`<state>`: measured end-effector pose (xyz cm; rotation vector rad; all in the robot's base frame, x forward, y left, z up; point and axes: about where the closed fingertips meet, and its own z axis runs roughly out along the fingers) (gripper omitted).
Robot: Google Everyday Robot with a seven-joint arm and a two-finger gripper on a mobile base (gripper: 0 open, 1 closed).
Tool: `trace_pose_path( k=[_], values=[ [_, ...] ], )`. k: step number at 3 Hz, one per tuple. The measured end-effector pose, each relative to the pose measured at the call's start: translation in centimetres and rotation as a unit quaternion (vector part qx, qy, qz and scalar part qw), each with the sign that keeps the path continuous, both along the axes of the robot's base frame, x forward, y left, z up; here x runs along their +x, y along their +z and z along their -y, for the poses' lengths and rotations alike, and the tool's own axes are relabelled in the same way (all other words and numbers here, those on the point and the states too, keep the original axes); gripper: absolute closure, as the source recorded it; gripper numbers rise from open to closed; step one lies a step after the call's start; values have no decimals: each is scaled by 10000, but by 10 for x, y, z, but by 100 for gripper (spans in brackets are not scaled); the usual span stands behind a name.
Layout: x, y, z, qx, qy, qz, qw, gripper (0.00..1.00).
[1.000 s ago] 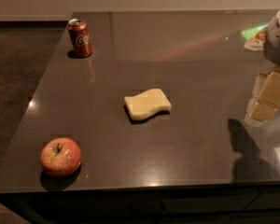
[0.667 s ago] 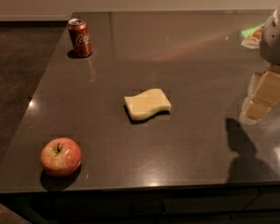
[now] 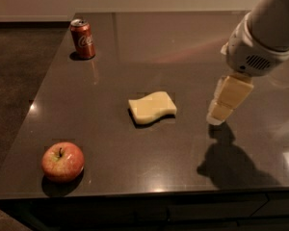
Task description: Move sponge near apple
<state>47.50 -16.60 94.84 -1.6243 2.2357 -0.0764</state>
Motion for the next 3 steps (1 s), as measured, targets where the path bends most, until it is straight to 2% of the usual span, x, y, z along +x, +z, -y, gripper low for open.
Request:
trace_pose_path(
  k=[1,2,3],
  values=[
    [26,-21,-26,155,-23,-141,9998,0],
    [61,-45,-54,344,77,-349,9988,0],
    [76,-57,-67,419,156,-459,9979,0]
  ],
)
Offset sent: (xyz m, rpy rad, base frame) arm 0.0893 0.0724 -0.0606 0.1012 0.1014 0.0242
